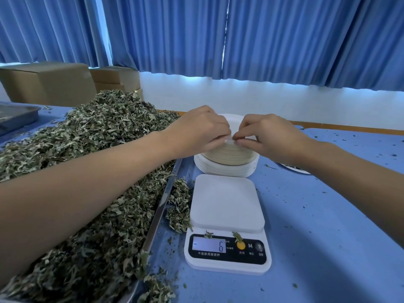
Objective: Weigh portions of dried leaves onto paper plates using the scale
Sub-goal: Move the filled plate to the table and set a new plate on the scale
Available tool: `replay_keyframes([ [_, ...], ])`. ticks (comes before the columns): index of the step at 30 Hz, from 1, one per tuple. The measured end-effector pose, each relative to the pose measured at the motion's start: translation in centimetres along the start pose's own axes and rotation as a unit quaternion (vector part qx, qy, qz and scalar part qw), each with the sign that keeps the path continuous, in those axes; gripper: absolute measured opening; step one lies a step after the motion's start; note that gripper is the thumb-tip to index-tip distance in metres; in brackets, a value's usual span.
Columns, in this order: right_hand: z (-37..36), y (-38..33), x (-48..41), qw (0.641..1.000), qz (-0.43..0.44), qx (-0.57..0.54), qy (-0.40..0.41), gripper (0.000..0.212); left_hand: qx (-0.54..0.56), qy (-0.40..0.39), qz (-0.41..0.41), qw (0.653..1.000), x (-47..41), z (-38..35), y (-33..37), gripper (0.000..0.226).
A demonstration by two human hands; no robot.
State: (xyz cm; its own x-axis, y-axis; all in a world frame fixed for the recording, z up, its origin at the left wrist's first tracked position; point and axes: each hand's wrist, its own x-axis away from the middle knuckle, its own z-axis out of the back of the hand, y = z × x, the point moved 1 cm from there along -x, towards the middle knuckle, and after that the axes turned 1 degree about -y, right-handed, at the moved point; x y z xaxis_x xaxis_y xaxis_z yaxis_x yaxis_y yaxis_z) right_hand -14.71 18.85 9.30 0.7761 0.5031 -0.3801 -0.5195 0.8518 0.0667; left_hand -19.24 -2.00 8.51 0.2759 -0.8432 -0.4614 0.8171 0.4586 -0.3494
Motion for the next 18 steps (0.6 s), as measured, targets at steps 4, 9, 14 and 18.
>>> replay_keyframes([
  [4,0.3,0.1,-0.4,1.000,0.000,0.009,-0.008,0.021,0.053,-0.080,0.045,0.994,-0.3,0.4,-0.1,0.026],
  [9,0.6,-0.1,-0.8,0.997,0.010,0.060,-0.040,0.026,0.082,-0.105,0.076,0.988,-0.1,0.4,0.0,0.024],
  [14,0.2,-0.5,-1.0,0.979,0.044,0.184,-0.075,0.031,0.118,-0.095,0.103,0.983,-0.2,0.3,0.1,0.020],
  [18,-0.2,-1.0,-1.5,0.934,0.073,0.331,-0.112,0.024,0.140,-0.089,0.137,0.977,-0.5,0.3,0.0,0.019],
])
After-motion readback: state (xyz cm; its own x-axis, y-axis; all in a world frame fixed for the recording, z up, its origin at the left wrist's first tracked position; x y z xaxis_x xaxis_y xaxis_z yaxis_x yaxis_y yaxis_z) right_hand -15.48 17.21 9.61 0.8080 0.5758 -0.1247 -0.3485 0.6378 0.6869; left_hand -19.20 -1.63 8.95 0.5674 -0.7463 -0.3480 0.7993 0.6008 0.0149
